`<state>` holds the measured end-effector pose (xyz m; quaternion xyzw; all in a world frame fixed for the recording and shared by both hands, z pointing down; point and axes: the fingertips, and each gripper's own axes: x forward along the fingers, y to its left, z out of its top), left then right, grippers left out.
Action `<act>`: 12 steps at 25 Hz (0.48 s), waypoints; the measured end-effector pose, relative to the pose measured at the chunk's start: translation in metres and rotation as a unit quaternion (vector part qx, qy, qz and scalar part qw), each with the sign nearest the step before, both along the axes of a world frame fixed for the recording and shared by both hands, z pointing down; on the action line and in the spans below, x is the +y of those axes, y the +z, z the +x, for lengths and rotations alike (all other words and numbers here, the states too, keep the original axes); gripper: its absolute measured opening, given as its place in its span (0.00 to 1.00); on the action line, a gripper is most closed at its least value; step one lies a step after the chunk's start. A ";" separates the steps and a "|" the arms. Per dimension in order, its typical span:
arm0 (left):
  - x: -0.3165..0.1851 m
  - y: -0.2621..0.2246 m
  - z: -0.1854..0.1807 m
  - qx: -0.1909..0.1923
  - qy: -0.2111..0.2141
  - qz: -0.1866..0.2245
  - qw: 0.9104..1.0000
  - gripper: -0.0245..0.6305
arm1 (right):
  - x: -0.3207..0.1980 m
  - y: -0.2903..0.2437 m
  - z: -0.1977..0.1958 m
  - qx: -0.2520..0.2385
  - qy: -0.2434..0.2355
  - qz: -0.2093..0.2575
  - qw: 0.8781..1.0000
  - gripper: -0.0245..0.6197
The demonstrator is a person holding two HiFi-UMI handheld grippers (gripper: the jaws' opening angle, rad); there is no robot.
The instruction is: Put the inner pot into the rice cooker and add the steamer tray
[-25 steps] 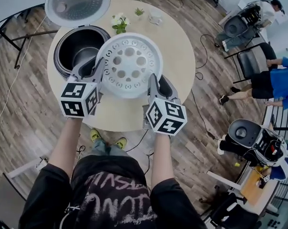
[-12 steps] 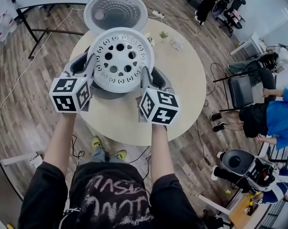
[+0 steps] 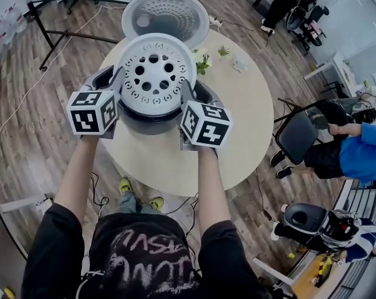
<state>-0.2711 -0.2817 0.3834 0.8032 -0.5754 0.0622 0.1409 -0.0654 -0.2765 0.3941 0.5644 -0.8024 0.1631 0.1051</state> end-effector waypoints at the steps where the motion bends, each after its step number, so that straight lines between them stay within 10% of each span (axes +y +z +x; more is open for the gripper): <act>1: -0.004 0.004 -0.001 -0.003 0.002 -0.008 1.000 0.17 | -0.003 0.003 -0.002 -0.002 0.001 -0.006 1.000 0.19; 12: -0.018 0.060 -0.003 -0.031 0.018 -0.073 0.997 0.18 | -0.017 0.047 -0.004 0.026 0.008 -0.051 0.998 0.19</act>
